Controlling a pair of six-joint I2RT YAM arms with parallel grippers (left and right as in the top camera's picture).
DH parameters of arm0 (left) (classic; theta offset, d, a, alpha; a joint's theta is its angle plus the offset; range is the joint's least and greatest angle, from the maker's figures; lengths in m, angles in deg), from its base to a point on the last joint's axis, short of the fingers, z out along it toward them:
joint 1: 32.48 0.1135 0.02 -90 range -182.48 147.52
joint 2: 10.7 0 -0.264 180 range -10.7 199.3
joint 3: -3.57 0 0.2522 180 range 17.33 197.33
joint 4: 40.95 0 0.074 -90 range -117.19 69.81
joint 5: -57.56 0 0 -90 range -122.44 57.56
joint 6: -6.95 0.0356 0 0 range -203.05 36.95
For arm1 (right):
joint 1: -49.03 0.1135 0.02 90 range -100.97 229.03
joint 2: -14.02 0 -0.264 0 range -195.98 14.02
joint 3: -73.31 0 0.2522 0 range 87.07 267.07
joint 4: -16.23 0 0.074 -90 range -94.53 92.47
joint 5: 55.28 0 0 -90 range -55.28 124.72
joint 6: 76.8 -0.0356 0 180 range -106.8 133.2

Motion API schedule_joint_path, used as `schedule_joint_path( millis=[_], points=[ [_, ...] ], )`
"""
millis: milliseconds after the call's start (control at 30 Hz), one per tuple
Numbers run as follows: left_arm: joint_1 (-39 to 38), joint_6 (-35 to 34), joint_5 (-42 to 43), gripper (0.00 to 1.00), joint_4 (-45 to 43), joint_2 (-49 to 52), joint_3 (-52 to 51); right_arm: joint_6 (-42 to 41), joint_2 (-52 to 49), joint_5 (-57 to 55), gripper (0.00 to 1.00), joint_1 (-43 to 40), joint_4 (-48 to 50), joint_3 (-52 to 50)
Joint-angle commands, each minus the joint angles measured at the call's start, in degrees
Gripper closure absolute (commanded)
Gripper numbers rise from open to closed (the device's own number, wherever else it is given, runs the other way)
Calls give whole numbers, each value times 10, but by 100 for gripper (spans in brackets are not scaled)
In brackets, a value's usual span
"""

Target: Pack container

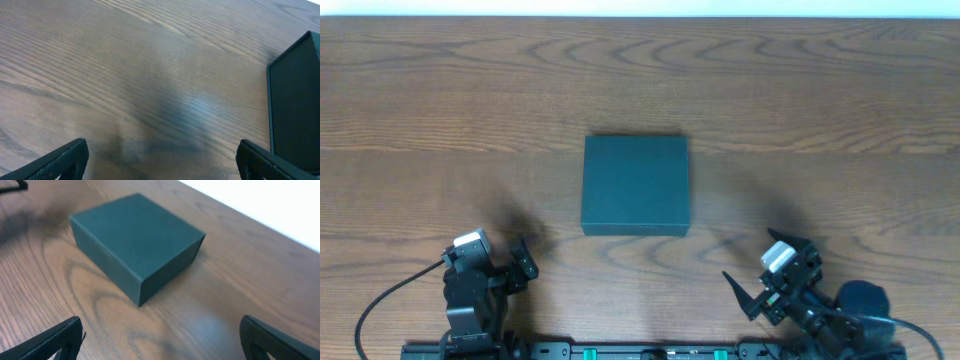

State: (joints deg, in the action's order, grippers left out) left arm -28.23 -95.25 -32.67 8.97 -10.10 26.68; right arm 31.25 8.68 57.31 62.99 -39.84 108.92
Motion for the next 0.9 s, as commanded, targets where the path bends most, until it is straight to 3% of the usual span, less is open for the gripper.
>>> schedule_joint_path(
  millis=[0,267,867],
  points=[
    [-3,-2,-4,5,1,-4,-5,-55,31,-37,1,21,18,-47],
    [-3,-2,-4,5,1,-4,-5,-82,51,-44,1,44,44,-125],
    [-3,-2,-4,5,1,-4,-5,-82,50,-44,1,49,43,-124]
  ],
)
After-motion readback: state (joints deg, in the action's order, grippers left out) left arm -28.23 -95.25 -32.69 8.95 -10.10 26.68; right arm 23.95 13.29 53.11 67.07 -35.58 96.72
